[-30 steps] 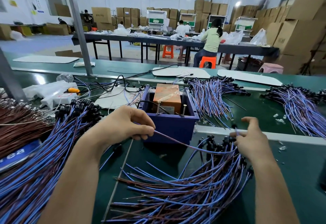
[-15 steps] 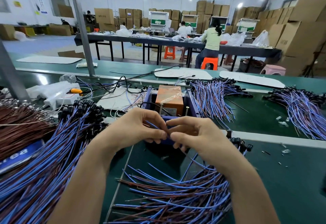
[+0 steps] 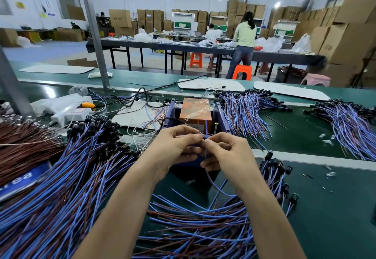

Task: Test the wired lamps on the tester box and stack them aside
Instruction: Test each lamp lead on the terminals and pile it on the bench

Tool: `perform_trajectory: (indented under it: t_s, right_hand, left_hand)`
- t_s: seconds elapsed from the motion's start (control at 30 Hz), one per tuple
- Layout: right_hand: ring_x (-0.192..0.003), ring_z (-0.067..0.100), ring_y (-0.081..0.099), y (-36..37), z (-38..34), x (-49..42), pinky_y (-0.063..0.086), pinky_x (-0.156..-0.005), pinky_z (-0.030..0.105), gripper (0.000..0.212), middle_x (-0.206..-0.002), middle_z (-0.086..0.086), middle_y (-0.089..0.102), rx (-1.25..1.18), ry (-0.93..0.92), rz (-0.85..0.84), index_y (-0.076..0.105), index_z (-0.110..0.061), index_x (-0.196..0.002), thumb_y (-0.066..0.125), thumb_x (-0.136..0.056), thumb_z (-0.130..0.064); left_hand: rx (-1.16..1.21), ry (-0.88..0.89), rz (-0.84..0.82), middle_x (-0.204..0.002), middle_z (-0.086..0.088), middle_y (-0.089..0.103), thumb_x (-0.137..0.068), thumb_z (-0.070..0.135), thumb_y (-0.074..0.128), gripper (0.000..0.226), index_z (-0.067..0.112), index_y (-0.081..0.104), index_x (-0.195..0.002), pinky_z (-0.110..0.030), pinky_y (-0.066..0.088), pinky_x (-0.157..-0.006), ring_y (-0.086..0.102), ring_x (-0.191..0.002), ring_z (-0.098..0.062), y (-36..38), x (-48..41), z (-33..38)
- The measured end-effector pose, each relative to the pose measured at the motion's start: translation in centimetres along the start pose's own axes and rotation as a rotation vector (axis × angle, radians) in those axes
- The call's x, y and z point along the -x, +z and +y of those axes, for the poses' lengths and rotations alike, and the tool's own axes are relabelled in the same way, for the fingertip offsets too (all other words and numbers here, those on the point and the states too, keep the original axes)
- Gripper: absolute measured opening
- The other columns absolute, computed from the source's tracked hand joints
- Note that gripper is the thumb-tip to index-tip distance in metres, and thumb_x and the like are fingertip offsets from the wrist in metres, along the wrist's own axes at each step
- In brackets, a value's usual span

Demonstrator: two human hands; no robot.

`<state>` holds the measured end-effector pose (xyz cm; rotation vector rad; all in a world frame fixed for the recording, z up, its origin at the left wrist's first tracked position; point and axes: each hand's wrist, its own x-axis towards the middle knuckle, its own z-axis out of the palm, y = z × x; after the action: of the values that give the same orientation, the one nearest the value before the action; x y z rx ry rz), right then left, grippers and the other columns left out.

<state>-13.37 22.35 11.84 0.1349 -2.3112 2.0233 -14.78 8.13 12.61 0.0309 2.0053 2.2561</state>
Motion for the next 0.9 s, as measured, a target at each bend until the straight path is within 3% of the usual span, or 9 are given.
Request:
perform_trajectory:
  t_s: [0.1,0.27,0.9]
  right_hand:
    - [-0.039,0.019,0.059,-0.2,0.7,-0.6,0.045,-0.038,0.022,0.019,-0.053,0.004,0.065,-0.022,0.082,0.079,0.06,-0.008,-0.077,0.054,-0.095,-0.008]
    - [-0.029,0.013,0.049,-0.6,2.4,-1.3,0.032,-0.031,0.017,0.017,-0.04,0.001,0.058,0.142,0.2,0.096,0.06,-0.005,-0.08,0.05,-0.094,-0.005]
    - [-0.03,0.01,0.042,-0.4,2.9,-1.4,0.031,-0.035,0.013,0.028,-0.043,-0.001,0.059,0.167,0.1,0.071,0.065,-0.02,-0.072,0.053,-0.095,-0.01]
  left_hand:
    - [0.016,-0.04,0.056,-0.062,-0.004,0.071,-0.093,0.006,0.057,0.008,0.008,0.059,-0.086,-0.019,0.054,-0.049,0.063,-0.048,-0.007,0.1,-0.5,-0.6]
    - [-0.044,-0.086,0.163,-0.06,-0.007,0.068,-0.094,0.004,0.054,0.015,0.003,0.061,-0.081,-0.019,0.051,-0.046,0.063,-0.046,-0.009,-0.6,-1.3,-1.8]
    - [-0.075,-0.126,0.193,-0.06,-0.01,0.069,-0.091,0.001,0.055,0.017,-0.002,0.066,-0.078,-0.019,0.051,-0.046,0.064,-0.048,-0.012,-1.2,-1.7,-2.0]
